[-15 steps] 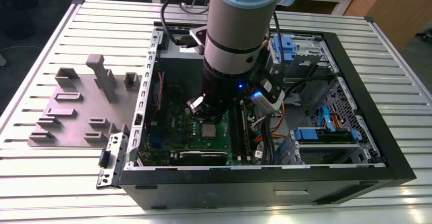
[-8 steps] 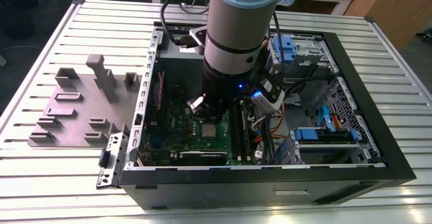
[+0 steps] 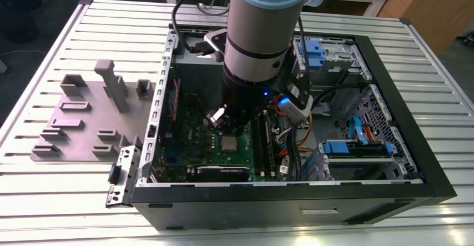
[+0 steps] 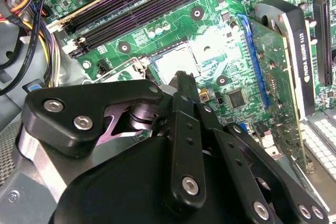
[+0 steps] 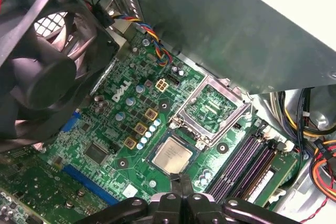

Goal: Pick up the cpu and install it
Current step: 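Close the cpu cover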

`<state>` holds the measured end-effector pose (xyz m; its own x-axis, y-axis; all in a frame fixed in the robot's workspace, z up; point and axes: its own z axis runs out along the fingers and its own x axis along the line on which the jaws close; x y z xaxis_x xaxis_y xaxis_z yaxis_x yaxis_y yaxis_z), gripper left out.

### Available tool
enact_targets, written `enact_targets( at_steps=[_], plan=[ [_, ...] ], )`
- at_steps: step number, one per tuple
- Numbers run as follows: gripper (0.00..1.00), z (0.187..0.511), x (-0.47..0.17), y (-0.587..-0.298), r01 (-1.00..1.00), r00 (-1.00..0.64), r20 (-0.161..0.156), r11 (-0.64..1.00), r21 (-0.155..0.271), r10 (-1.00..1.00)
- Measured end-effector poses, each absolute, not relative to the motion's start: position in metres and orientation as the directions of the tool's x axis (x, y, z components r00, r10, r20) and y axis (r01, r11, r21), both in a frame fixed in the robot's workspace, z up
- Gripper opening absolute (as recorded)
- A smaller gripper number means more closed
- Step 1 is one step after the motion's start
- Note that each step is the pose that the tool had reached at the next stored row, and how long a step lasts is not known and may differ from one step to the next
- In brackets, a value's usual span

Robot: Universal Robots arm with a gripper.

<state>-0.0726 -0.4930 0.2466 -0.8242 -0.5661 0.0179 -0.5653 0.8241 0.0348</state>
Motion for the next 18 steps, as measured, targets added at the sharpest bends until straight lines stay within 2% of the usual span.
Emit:
enact_targets(
  at_steps=[18],
  plan=[
    [0.11, 0.2463, -0.0629, -0.4923, -0.569, -0.822, 0.018, 0.822, 0.035, -0.569]
  ],
)
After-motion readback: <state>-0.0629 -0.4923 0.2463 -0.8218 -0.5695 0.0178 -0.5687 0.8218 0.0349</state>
